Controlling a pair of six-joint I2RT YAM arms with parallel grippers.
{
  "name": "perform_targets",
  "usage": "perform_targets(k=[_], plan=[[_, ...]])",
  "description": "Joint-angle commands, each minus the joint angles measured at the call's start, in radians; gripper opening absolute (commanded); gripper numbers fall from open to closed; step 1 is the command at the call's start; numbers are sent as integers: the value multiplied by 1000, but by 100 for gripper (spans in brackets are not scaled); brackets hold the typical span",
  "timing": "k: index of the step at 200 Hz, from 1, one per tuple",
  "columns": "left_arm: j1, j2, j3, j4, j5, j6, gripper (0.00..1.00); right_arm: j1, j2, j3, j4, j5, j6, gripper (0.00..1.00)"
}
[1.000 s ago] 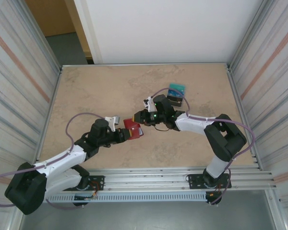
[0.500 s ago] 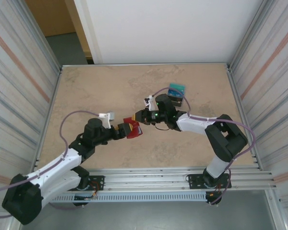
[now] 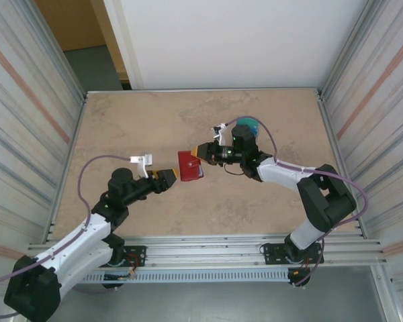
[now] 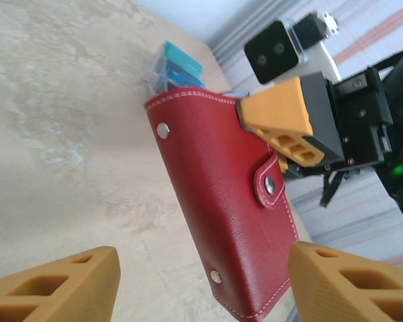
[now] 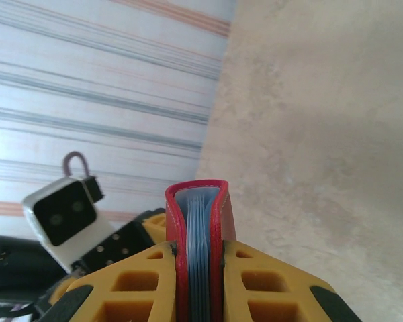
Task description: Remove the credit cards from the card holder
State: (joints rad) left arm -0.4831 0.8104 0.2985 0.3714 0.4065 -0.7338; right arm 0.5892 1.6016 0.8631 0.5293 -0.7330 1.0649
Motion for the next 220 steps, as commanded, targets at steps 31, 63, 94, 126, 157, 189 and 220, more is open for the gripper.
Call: perform_targets(k=[31, 63, 94, 126, 157, 189, 220], plan=[[8, 81, -2, 270, 130, -59, 53, -8, -4, -19, 262, -102, 200, 4], [8, 125, -3, 355, 165, -94, 45, -6, 45, -23, 421, -125, 314, 6], [8, 149, 0, 397, 189, -111, 36, 11, 107, -1, 521, -135, 388, 6], [8, 149, 3, 401, 198, -115, 20, 35, 132, 32, 513, -135, 380, 6], [7, 124, 11, 356, 190, -90, 14, 48, 91, 60, 287, -117, 239, 11], [1, 93, 32, 281, 169, -50, 13, 88, -2, 134, -164, -26, -69, 30], [-2, 82, 38, 237, 129, -47, 14, 97, -60, 135, -244, 12, -134, 41]])
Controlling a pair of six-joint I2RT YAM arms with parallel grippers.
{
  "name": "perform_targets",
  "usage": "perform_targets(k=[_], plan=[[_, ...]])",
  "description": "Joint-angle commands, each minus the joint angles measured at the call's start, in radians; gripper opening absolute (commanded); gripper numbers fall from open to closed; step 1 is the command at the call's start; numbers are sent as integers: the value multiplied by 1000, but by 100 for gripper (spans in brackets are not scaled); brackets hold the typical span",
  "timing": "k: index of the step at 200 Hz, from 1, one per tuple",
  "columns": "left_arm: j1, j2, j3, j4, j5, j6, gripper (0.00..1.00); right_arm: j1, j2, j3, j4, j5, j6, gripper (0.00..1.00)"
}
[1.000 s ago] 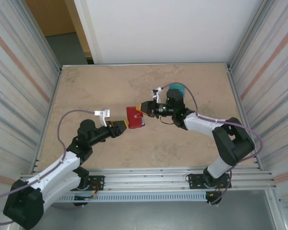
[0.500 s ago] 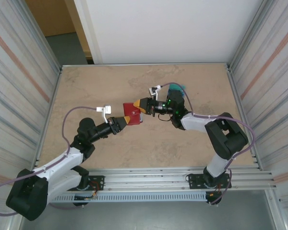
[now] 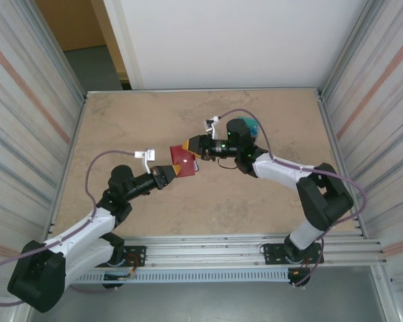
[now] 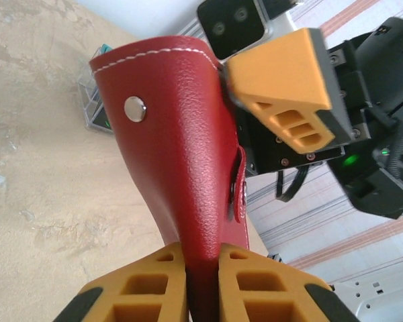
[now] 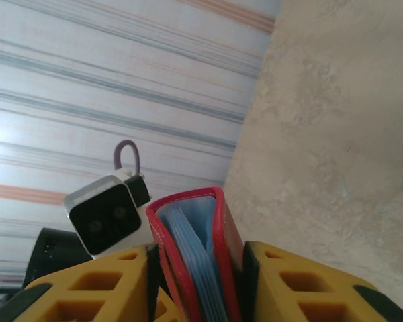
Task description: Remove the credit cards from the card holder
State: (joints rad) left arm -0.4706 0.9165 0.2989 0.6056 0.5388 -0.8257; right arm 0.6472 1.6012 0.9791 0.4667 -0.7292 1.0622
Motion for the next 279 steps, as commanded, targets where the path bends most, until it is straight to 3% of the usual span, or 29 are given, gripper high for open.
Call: perform_targets(k=[1, 51, 67, 76, 101, 126, 158, 203, 279], plan=[[-13, -24, 38, 3, -4, 45, 14, 39, -61, 18, -182, 9, -131, 41], [-31, -7, 62, -6, -3, 36, 19, 58, -63, 34, -220, 26, -152, 22], [-31, -9, 65, -7, 1, 33, 40, 57, -72, 35, -226, 28, -156, 14], [-28, -19, 65, -22, 5, 47, 46, 51, -79, 34, -224, 22, -153, 13], [9, -61, 49, -56, 58, 108, 60, 11, -112, 7, -149, -26, -96, 13], [82, -77, 27, 27, 191, 92, 79, -25, -131, -13, -76, -82, -33, 12], [77, -66, 47, 76, 260, 99, 90, -27, -128, -14, 0, -122, 44, 13], [47, -1, 63, 161, 269, 80, 93, -22, -103, -7, 161, -147, 197, 13], [-3, 47, 113, 214, 245, 75, 67, 13, -56, 11, 233, -156, 254, 13]])
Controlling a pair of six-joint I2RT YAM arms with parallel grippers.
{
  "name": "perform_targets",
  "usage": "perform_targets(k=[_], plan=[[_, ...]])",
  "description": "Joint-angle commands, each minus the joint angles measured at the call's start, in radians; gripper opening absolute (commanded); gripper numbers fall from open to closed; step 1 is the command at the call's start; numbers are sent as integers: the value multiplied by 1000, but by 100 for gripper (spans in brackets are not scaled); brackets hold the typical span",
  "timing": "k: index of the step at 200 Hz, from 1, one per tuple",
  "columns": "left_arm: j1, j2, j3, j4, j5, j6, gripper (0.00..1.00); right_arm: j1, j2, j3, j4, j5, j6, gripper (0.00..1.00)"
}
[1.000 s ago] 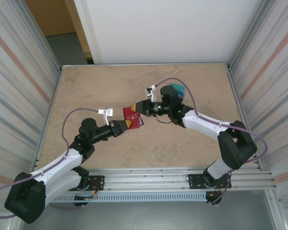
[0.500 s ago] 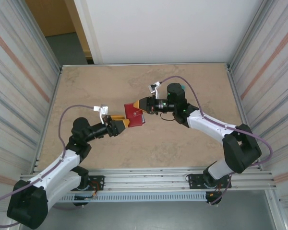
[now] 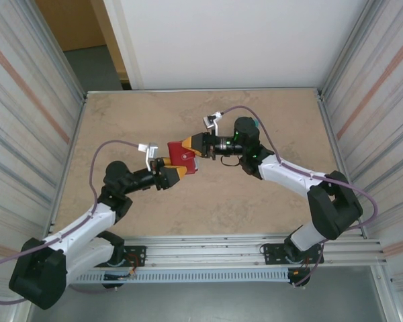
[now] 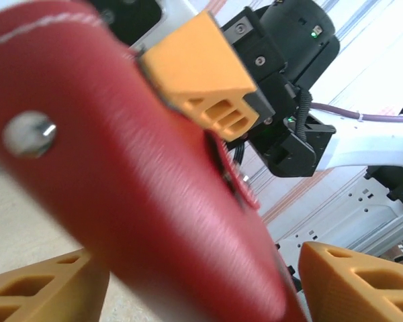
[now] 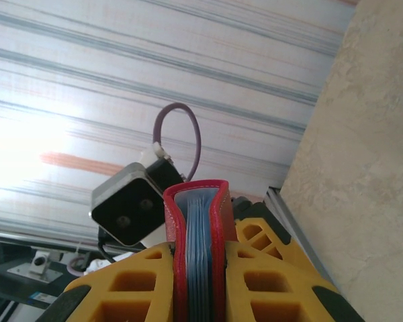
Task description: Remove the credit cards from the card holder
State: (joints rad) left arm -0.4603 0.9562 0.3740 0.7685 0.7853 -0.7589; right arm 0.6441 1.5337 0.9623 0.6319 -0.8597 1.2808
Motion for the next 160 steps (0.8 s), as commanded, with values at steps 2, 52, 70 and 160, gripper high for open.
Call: perform_targets(k=[2, 52, 70, 160], plan=[[-14, 8, 39, 52, -3, 7, 66, 17, 12, 28, 68, -25, 34, 13], [-20, -8, 47, -37, -18, 33, 26, 19, -16, 59, -195, 15, -156, 35], [-20, -28, 52, -95, -37, 56, 22, 33, -58, 96, -415, 86, -308, 53], [-30, 15, 80, -149, -63, 52, 19, 93, -96, 149, -639, 229, -507, 48]])
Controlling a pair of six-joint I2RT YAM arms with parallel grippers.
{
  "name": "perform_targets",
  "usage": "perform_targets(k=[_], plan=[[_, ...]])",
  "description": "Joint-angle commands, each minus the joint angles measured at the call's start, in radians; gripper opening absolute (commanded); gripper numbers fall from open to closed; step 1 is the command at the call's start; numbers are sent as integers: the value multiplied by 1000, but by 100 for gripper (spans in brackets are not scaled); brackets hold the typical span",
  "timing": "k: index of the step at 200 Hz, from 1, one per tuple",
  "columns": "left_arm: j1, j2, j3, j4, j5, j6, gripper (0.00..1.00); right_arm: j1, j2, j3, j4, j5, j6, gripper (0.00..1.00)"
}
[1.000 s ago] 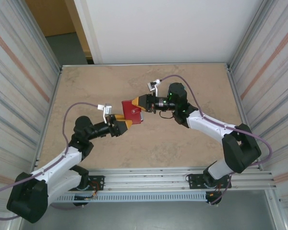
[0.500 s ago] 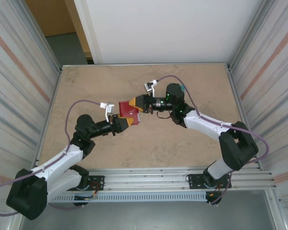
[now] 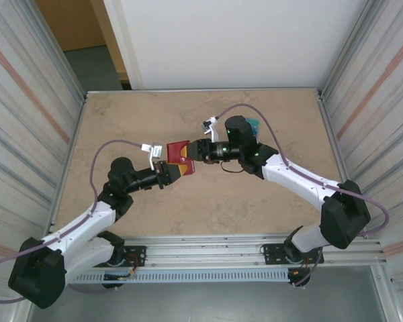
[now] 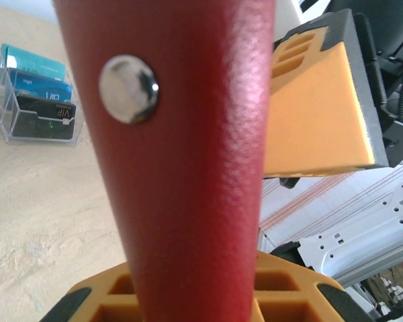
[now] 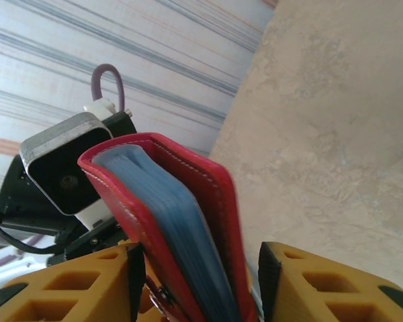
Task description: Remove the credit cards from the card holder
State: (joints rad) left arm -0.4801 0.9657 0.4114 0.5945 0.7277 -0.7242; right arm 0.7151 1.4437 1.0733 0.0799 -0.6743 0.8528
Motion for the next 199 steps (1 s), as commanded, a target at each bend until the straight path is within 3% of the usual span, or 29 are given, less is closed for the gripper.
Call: perform_targets(k=[1, 26, 51, 104, 149, 199], plan=[[-10, 5, 42, 25, -5, 17, 19, 23, -6, 41, -88, 46, -81, 47], [-12, 2, 43, 7, 7, 26, 20, 26, -25, 37, -117, 88, -103, 27], [-12, -12, 49, -51, 21, 54, 21, 24, -37, 34, -118, 99, -105, 18], [33, -87, 5, -51, 67, 41, 41, -6, -55, 3, -75, 75, -71, 13], [100, -142, -33, -27, 88, -13, 41, -25, -66, -24, -32, 41, -41, 11], [104, -112, -40, 43, 106, -58, 37, -29, -66, -36, 28, -4, -11, 11]])
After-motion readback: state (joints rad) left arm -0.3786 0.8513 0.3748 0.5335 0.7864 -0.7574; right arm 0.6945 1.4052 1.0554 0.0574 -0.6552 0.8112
